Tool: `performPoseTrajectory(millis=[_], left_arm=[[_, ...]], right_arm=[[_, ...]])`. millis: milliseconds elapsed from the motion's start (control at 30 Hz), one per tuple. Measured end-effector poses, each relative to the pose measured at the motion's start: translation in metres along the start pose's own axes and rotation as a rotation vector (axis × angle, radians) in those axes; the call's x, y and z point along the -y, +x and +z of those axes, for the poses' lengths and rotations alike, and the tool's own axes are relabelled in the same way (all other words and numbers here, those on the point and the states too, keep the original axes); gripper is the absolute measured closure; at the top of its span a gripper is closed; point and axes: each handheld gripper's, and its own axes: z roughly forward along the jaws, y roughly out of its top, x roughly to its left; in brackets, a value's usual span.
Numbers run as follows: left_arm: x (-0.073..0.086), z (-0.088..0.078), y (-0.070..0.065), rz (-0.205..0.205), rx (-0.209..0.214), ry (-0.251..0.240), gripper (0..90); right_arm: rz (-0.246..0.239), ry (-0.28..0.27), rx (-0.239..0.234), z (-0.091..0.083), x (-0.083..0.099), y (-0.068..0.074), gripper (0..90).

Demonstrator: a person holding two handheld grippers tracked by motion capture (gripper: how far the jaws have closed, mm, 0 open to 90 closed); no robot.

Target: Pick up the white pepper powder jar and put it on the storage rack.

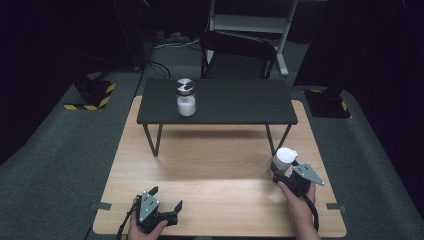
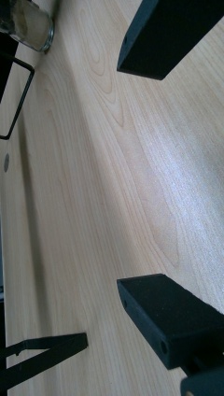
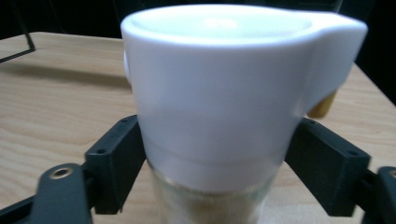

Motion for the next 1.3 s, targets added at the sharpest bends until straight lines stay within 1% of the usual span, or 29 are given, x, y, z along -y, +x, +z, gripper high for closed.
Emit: performPoseTrajectory(millis=[67,100,200,233,433,667,767,1000,1067,1233,1300], left_arm=[[0.0,0.0,0.0,-0.003,0.001,0.0,0.6],[0.0,0.0,0.0,-0.004,0.001,0.0,0.6],[0.0,0.0,0.0,-0.005,0.001,0.001,0.7],[0.0,0.0,0.0,-0.004,0.001,0.001,0.6],[-0.001,0.001,0.0,0.001,-0.001,0.007,0.6],[0.0,0.0,-0.001,0.004,-0.001,0.0,0.6],[-0.001,0.0,-0.001,0.006,0.0,0.004,0.6],[-0.001,0.0,-0.002,0.009,-0.002,0.007,0.6],[-0.001,0.0,-0.002,0.01,-0.001,0.006,0.6],[-0.002,0.001,-0.002,0.011,-0.003,0.009,0.6],[-0.001,0.001,-0.002,0.012,-0.002,0.009,0.6]], right_arm=[[0.01,-0.002,0.0,0.002,0.0,0.001,26.0],[0.009,-0.006,0.006,0.002,0.0,0.003,27.6],[0.025,-0.021,0.029,0.003,0.002,0.009,30.2],[0.031,-0.022,0.029,0.003,0.003,0.009,30.2],[0.028,-0.013,0.03,0.003,0.0,0.01,30.4],[0.016,-0.003,-0.001,-0.003,-0.004,0.008,30.5],[0.003,-0.014,-0.013,-0.008,-0.005,0.01,30.5],[-0.008,-0.045,-0.057,-0.022,-0.01,0.016,30.5],[-0.016,-0.047,-0.071,-0.025,-0.014,0.018,30.5],[-0.018,-0.06,-0.096,-0.031,-0.022,0.022,30.5],[-0.02,-0.067,-0.099,-0.033,-0.026,0.025,30.5]])
